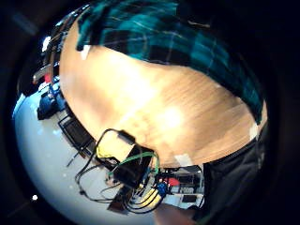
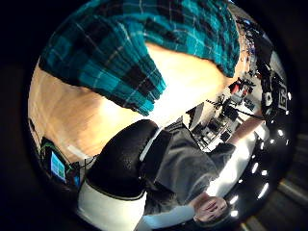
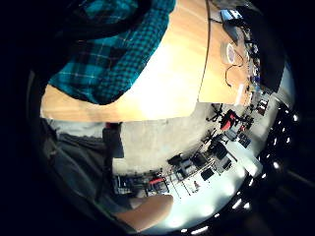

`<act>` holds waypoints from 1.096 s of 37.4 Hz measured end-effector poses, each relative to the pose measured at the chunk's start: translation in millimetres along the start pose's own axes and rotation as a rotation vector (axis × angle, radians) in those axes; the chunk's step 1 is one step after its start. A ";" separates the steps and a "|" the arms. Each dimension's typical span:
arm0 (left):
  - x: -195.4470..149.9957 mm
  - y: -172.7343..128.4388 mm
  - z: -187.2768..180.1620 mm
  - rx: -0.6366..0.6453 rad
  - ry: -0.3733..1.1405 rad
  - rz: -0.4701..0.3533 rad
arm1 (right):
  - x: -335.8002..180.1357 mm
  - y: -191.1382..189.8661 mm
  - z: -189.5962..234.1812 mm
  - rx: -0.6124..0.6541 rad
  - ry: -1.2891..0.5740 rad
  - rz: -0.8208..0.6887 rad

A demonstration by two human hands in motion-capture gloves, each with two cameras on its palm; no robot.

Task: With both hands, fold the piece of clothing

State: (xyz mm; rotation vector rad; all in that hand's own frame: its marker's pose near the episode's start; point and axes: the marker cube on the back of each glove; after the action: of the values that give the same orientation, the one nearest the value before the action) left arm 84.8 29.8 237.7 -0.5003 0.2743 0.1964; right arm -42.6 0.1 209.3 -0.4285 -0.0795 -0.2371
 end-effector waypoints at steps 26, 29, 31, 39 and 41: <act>5.0 -50.2 -12.8 0.469 -0.245 -0.075 | 18.5 -43.6 67.6 -0.082 -0.001 0.014; -4.4 -72.6 -27.0 0.503 -0.255 -0.070 | 22.1 -45.6 68.5 -0.086 0.000 0.022; -11.5 -80.0 -42.8 0.527 -0.275 -0.098 | 21.5 -44.7 68.4 -0.084 0.004 0.013; -13.6 -73.1 -94.1 0.610 -0.333 -0.138 | 0.8 -36.7 76.2 -0.104 0.082 -0.059; -8.9 -65.4 -105.3 0.654 -0.352 -0.138 | -3.8 -39.2 81.2 -0.107 0.089 -0.070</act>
State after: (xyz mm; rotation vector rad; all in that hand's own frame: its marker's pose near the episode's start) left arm 70.7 -79.7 180.8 0.1670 -0.0481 0.0499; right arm -58.1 0.5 298.2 -0.5217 0.0054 -0.3299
